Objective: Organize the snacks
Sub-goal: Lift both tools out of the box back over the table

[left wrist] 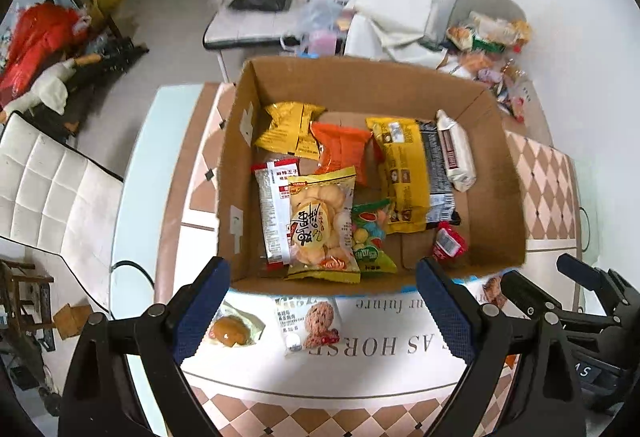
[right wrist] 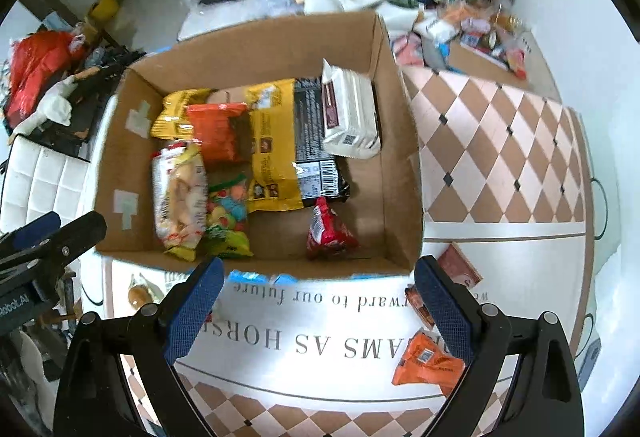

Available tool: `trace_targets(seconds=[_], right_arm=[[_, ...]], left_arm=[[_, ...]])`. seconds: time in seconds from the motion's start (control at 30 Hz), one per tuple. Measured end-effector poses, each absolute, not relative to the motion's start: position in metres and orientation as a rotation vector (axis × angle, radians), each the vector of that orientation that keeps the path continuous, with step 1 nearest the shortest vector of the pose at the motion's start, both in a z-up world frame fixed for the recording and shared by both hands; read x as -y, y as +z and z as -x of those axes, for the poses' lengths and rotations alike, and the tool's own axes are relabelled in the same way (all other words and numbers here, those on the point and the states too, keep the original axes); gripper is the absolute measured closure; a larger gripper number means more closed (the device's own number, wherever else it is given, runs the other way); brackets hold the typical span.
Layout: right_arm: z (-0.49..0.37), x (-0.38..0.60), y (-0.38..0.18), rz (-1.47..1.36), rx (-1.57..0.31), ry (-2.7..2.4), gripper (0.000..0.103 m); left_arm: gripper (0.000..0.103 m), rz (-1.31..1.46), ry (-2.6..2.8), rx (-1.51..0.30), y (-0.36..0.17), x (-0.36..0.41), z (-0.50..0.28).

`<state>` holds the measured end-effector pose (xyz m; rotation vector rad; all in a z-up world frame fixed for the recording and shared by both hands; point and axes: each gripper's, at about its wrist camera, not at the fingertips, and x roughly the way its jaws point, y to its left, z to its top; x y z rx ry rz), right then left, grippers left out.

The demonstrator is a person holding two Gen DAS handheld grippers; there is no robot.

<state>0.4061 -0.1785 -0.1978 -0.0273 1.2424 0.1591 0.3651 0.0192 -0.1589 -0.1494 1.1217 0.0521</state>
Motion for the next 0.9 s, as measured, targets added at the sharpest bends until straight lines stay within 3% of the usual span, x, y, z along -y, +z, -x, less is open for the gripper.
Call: trace_targets(seconds=[0.63, 0.9], right_arm=[[-0.307, 0.183, -0.089, 0.012, -1.027, 0.214, 0.005], [-0.290, 0.205, -0.102, -0.126, -1.091, 0.244, 0.005]], left_arm=[[0.008, 0.133, 0.042, -0.967, -0.088, -0.006, -0.267], [0.008, 0.204, 0.076, -0.998, -0.106, -0.026, -0.255]])
